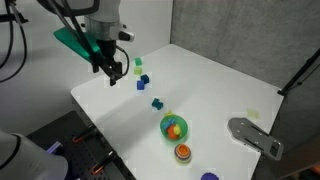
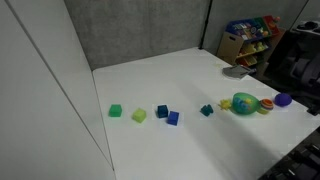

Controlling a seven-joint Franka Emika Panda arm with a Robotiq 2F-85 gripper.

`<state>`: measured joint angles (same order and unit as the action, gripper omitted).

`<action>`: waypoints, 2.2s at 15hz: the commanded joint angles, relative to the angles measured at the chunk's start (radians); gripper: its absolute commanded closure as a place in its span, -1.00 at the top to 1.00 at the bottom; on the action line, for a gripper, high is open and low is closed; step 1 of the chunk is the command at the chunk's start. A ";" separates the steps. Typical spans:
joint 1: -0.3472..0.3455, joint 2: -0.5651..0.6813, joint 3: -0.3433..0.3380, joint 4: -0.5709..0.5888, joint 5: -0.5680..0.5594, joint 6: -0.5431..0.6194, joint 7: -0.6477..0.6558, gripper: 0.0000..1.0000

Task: Put the blue toy inside the green bowl

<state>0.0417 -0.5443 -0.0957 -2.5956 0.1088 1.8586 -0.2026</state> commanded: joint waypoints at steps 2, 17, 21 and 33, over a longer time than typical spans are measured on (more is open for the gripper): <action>-0.001 0.126 0.040 0.030 0.009 0.134 0.035 1.00; -0.004 0.655 0.099 0.234 -0.040 0.558 0.098 1.00; 0.006 0.824 0.094 0.332 -0.104 0.640 0.203 1.00; 0.083 1.232 0.025 0.644 -0.114 0.747 0.519 1.00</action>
<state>0.0871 0.6097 -0.0384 -2.0271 -0.0027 2.5946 0.2452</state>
